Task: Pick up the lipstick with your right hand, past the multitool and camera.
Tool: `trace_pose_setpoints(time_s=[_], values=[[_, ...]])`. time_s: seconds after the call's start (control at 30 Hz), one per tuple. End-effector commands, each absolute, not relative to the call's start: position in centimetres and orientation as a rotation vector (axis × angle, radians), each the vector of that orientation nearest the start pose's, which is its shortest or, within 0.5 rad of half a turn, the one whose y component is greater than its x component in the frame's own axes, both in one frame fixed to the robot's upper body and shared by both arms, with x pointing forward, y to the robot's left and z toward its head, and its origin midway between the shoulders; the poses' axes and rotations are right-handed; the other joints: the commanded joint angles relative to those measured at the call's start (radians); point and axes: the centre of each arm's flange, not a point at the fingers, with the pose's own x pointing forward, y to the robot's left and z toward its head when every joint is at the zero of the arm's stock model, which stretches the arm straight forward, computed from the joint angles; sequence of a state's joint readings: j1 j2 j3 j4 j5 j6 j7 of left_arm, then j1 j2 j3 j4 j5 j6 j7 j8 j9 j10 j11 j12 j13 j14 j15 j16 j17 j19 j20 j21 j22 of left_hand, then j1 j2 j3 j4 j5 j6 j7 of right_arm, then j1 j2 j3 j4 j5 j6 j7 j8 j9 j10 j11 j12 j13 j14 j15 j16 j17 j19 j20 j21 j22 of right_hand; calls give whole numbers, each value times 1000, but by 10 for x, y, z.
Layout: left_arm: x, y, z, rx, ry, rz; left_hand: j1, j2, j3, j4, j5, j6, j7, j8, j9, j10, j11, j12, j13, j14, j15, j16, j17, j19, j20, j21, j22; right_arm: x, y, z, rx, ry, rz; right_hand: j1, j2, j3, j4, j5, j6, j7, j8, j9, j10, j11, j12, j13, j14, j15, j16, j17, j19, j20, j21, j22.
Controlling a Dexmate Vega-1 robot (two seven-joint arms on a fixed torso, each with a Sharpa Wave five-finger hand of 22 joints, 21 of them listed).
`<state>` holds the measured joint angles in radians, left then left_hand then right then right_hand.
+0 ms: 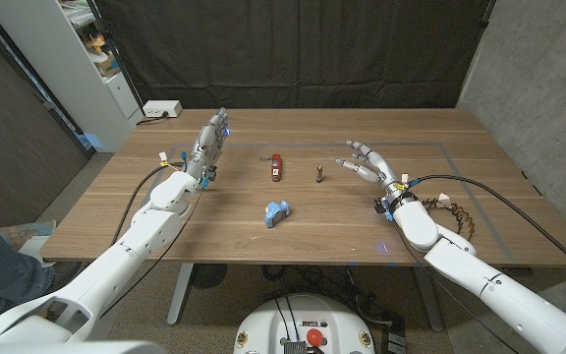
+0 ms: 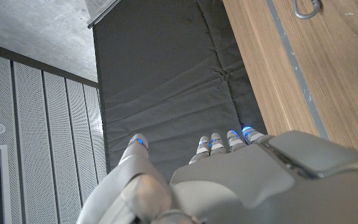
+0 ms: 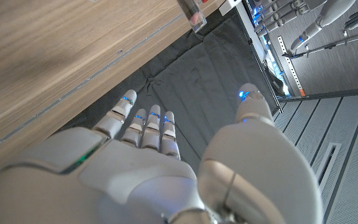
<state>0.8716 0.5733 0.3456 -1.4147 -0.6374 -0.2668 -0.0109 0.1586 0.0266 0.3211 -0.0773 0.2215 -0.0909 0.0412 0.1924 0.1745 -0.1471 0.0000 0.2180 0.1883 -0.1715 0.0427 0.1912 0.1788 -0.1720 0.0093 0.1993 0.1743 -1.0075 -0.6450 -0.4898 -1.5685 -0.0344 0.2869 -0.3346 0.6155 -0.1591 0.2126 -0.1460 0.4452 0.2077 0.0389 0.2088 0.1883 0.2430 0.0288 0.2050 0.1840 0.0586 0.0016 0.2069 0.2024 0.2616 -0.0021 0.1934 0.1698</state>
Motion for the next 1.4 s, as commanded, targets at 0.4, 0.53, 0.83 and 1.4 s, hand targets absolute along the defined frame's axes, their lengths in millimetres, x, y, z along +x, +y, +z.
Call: trace_pose_setpoints(time_s=[0.4, 0.53, 0.83, 1.4], values=[[628, 299, -2, 13, -647, -205, 6, 5, 4, -6, 0, 4, -1, -3, 3, 4, -2, -2, 4, -31, -7, -4, 3, -28, 3, -3, 6, 592, -216, -77, -667, -758, 63, 17, 9, -9, 1, 22, 27, -5, 11, 2, 35, -8, 10, 3, 1, 1, 3, 7, -3, 2, 2, 4], [627, 299, -1, 17, -648, -205, 5, 5, 3, -7, -1, 4, -2, -3, 3, 5, -1, -1, 4, -31, -8, -4, 3, -28, 3, -3, 6, 593, -215, -78, -686, -762, 56, 19, 10, -11, 2, 26, 34, -8, 12, 2, 49, -9, 14, 3, 6, 0, 5, 7, 1, 3, 3, 4], [629, 299, 0, 22, -646, -208, 5, 5, 3, -7, -1, 5, -1, -4, 3, 5, 1, -2, 4, -31, -7, -4, 3, -29, 3, -3, 6, 596, -211, -80, -700, -763, 58, 24, 10, -14, 2, 31, 38, -10, 12, 2, 58, -11, 14, 4, 12, -3, 8, 7, 6, 2, 5, 4], [632, 304, 2, 25, -643, -203, 5, 6, 2, -8, -2, 6, -1, -3, 3, 8, 2, -2, 4, -31, -6, -4, 3, -30, 4, -3, 6, 602, -202, -86, -710, -784, 22, 44, 14, -17, -2, 44, 58, -24, 15, 3, 67, -19, 11, 4, 28, -8, 13, 7, 20, 0, 8, 4]])
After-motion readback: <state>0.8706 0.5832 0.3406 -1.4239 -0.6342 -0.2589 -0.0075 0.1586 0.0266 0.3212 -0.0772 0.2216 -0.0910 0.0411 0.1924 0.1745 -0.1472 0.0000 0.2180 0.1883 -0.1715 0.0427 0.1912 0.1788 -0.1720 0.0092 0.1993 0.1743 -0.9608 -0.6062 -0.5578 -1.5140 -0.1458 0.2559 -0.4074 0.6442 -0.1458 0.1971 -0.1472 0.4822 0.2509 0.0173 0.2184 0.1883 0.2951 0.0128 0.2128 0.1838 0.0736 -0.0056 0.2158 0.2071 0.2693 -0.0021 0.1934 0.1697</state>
